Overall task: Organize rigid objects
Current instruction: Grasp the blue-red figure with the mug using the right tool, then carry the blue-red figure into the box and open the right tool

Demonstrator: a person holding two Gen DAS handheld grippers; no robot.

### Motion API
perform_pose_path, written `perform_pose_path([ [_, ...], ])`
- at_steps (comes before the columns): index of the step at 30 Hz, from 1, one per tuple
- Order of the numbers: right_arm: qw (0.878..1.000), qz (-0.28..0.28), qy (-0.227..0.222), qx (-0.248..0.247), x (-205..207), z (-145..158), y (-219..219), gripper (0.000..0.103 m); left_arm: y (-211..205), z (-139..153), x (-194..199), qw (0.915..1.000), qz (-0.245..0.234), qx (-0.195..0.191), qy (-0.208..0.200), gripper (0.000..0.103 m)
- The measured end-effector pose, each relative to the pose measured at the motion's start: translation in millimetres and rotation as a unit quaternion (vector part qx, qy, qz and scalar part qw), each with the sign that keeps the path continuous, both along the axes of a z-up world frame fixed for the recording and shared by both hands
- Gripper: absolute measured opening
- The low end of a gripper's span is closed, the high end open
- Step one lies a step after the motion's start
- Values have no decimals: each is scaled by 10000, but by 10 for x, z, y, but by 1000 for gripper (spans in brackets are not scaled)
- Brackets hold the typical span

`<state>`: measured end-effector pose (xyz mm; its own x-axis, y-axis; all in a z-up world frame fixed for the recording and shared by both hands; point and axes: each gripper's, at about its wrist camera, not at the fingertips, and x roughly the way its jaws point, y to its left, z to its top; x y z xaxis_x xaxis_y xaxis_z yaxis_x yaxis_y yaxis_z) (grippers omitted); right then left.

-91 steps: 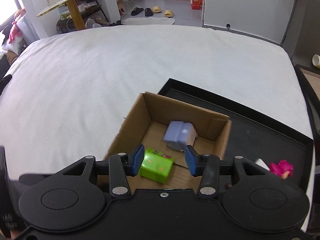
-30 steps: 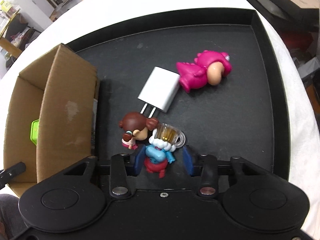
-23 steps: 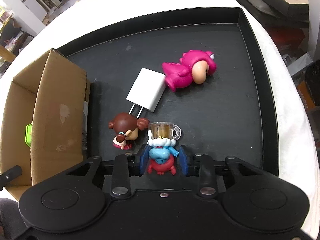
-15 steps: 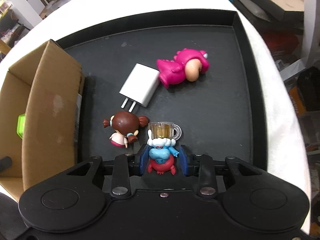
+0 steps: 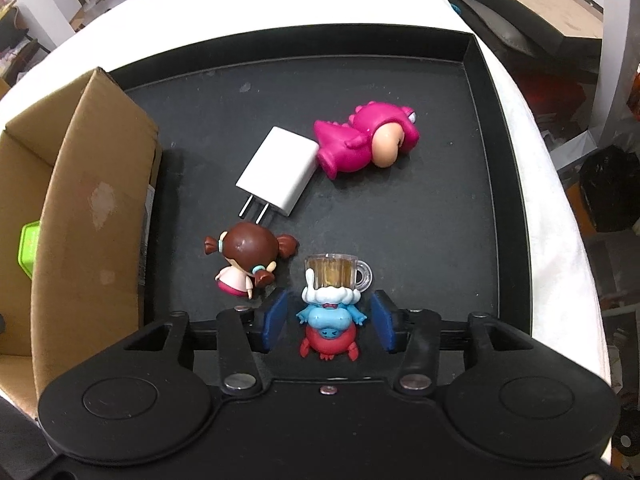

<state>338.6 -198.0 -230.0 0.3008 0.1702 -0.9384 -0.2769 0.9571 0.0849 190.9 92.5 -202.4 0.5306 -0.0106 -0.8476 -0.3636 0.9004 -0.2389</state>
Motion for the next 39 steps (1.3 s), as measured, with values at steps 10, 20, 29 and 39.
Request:
perform_pose_path([
  [10, 9993, 177, -74, -321, -44, -20, 39, 39, 5, 10, -9, 10000, -3, -22, -29, 17],
  [20, 9981, 518, -227, -256, -217, 259, 102, 39, 3, 1, 17, 10000, -52, -7, 2, 17],
  [29, 9969, 606, -481, -115, -252, 557, 111, 39, 12, -5, -1, 10000, -65, -27, -43, 17],
  [39, 9916, 903, -925, 76, -217, 1007, 282, 39, 25, 10, -25, 9999, -52, -64, -100, 18],
])
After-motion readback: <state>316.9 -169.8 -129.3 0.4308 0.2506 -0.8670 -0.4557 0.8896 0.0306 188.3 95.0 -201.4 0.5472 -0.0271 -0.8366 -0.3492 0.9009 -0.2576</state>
